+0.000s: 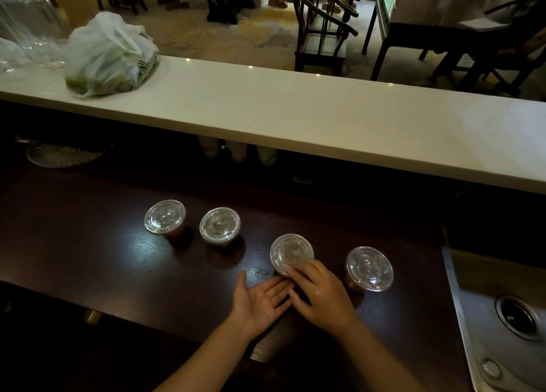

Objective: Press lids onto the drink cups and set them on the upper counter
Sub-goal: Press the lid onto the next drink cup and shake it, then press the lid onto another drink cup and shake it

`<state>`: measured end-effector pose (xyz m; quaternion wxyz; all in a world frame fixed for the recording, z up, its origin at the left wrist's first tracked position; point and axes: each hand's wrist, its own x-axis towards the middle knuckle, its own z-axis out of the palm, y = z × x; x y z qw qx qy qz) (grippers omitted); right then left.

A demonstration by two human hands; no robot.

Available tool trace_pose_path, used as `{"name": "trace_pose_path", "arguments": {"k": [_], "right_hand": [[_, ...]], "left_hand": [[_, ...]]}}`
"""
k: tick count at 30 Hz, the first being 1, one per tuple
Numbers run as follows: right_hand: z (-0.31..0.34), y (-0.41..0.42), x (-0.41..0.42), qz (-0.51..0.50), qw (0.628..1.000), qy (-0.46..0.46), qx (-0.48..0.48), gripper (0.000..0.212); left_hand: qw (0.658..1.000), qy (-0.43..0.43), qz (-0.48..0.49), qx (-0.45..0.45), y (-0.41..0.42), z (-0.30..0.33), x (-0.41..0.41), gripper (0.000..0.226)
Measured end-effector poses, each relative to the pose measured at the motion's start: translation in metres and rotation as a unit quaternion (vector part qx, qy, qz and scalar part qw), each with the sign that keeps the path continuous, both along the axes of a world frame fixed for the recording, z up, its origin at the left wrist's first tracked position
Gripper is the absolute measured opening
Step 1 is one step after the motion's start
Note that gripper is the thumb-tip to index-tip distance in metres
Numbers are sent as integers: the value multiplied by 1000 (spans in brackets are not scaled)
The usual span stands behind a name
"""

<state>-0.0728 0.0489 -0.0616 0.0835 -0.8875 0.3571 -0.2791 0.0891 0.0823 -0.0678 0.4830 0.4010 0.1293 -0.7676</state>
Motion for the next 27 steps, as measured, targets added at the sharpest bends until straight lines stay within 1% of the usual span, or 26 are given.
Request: {"name": "trace_pose_path", "arguments": {"k": [5,7,9,11,12,13,14,15,16,17,18,19,20,21,23,25,26,27], "right_hand": [[3,3,1,-4,1000,-1,20,38],[4,3,0,2,1000,1,23,38],[6,2,1,0,1000,0,29,36],[11,2,5,-18,1000,-7,24,30],[16,0,9,-29,999,-14,16,28],[22,-2,16,-41,999,-23,7,27],[27,-5,25,-52,998,-32,-2,28],[33,-8,36,-59,997,-41,-7,30],[38,-11,48,-59,997,-48,-8,33],[42,-15,62,-55,997,-54,0,35],[43,-19,76,-50,997,-59,18,38],[44,-24,91,-48,996,-60,42,40],[43,-29,105,-50,995,-54,65,42],[41,-35,119,-56,994,-42,80,42],[36,-44,144,-71,992,4,105,45],[31,-51,159,-83,983,61,155,51],[29,-53,164,-93,976,90,178,52],[27,-54,168,-103,969,110,194,54]], "left_hand": [[1000,3,8,-16,0,1,-2,84],[1000,-8,5,-24,1,2,-2,82],[999,-38,-9,-35,5,6,0,78],[992,-114,-30,-40,7,9,3,69],[983,-176,-28,-38,7,12,6,62],[967,-251,-13,-46,7,15,10,53],[940,-335,9,-62,6,19,17,44],[903,-421,32,-80,4,24,27,35],[855,-505,48,-108,2,29,40,29],[798,-584,51,-143,-1,33,56,27],[729,-660,30,-180,-5,39,72,25],[652,-727,-5,-215,-10,44,88,24],[582,-774,-48,-243,-18,47,103,28],[529,-799,-97,-269,-27,49,115,35],[437,-824,-205,-296,-42,48,131,47],[330,-845,-305,-289,-53,41,139,55],[293,-848,-346,-276,-56,38,142,56],[271,-844,-379,-264,-59,35,144,56]]}}
